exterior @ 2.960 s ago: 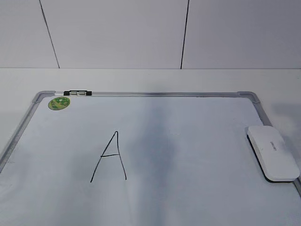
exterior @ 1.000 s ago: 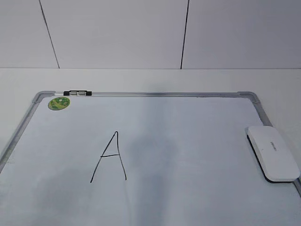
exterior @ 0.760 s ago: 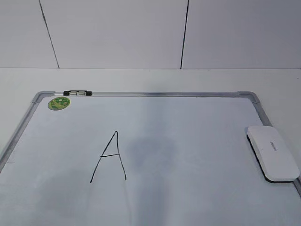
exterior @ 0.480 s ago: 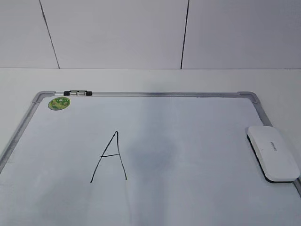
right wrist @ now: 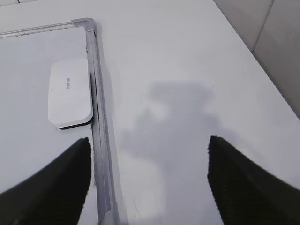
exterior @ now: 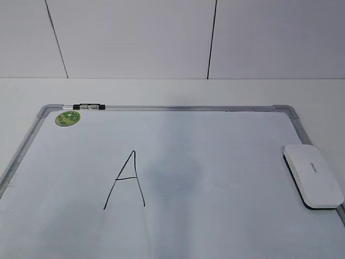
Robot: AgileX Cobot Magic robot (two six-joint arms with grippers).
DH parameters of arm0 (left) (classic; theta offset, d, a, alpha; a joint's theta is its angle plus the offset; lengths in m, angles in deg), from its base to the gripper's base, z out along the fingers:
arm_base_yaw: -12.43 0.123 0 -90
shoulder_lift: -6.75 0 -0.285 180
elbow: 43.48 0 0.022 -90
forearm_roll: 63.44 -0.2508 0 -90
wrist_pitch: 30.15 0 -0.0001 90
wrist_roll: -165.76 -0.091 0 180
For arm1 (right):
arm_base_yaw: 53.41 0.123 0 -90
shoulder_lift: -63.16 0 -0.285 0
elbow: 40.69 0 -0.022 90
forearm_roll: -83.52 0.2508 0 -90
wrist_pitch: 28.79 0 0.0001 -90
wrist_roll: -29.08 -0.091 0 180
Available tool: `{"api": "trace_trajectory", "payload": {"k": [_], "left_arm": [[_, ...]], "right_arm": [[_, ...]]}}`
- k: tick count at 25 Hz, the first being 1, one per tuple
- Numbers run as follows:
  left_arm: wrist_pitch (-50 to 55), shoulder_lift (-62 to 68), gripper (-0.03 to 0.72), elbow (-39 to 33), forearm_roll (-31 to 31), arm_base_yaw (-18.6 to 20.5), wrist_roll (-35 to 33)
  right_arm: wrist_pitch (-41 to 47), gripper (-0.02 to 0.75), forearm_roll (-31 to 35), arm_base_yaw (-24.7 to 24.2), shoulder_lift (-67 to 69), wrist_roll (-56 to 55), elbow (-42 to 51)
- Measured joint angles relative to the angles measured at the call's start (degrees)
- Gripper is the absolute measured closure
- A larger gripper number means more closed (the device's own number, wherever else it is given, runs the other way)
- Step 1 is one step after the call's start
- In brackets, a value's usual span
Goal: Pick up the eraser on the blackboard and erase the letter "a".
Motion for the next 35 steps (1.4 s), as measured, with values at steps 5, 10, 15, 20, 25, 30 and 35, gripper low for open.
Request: {"api": "trace_trajectory", "payload": {"k": [5, 10, 15, 20, 25, 30, 35], "left_arm": [[0.0, 0.0, 0.351, 0.0, 0.0, 0.1, 0.0], [0.0, 0.0, 0.366, 0.0, 0.0, 0.1, 0.0], [0.0, 0.0, 0.369, 0.0, 0.0, 0.1, 0.0], [0.0, 0.0, 0.37, 0.0, 0.0, 0.1, 0.0], [0.0, 0.0, 0.387, 0.0, 0.0, 0.1, 0.0], [0.0, 0.0, 0.393, 0.0, 0.0, 0.1, 0.0], [0.0, 0.0, 0.416, 0.0, 0.0, 0.1, 0.0]], "right_arm": [[0.0, 0.146, 0.0, 0.0, 0.0, 0.0, 0.0], [0.0, 0.146, 0.0, 0.0, 0.0, 0.0, 0.0], [0.0, 0.146, 0.0, 0.0, 0.0, 0.0, 0.0], [0.0, 0.146, -0.1, 0.0, 0.0, 0.3, 0.0], [0.0, 0.146, 2.0, 0.0, 0.0, 3.7, 0.0], [0.0, 0.146, 2.3, 0.0, 0.0, 4.3, 0.0], [0.0, 0.146, 2.3, 0.0, 0.0, 4.4, 0.0]]}}
